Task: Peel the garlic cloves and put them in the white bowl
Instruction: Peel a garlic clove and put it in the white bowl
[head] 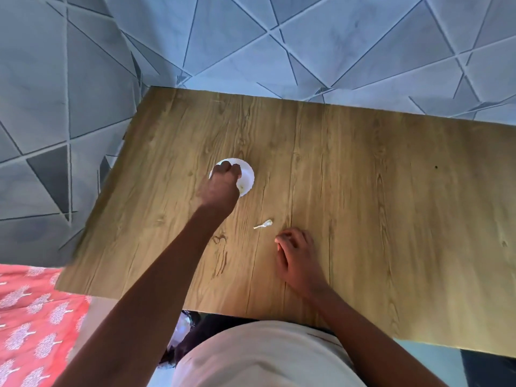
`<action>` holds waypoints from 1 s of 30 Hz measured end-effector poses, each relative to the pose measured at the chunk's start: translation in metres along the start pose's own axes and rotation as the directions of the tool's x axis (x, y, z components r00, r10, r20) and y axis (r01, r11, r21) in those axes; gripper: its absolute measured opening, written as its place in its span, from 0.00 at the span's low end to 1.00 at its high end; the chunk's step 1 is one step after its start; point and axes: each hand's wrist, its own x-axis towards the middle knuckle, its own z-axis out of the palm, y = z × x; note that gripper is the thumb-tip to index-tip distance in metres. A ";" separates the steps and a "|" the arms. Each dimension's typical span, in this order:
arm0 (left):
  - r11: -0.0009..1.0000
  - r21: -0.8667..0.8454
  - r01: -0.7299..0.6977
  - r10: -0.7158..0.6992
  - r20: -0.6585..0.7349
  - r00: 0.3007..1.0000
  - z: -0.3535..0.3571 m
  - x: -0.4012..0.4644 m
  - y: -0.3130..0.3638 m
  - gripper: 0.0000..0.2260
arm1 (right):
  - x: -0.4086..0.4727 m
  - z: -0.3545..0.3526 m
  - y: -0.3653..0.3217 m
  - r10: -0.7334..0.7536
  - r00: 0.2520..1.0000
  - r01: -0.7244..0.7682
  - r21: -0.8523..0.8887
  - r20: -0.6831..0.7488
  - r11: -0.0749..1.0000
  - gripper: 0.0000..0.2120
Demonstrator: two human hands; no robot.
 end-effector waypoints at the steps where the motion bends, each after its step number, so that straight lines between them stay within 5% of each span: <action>1: 1.000 -0.016 -0.005 0.003 -0.073 0.997 0.001 -0.007 0.004 0.17 | 0.000 -0.001 0.000 0.001 1.000 -0.001 0.002 0.006 1.000 0.10; 6: 0.971 -0.202 -0.126 0.061 -0.304 0.951 0.023 -0.058 0.024 0.09 | 0.001 -0.002 -0.001 0.017 1.000 -0.018 0.041 0.025 0.999 0.10; 11: 0.948 -0.306 -0.084 0.065 -0.073 0.995 0.062 -0.091 0.038 0.10 | 0.003 -0.004 0.003 -0.012 1.000 0.011 0.100 0.017 0.995 0.09; 22: 0.865 -0.497 0.062 -0.091 -0.034 0.995 0.075 -0.101 0.046 0.04 | 0.034 -0.013 0.000 0.276 0.961 -0.245 0.518 0.018 0.819 0.10; 30: 0.811 -0.551 0.196 -0.191 0.067 0.979 0.076 -0.106 0.052 0.10 | 0.036 -0.018 -0.008 0.355 0.932 -0.327 0.599 0.076 0.731 0.05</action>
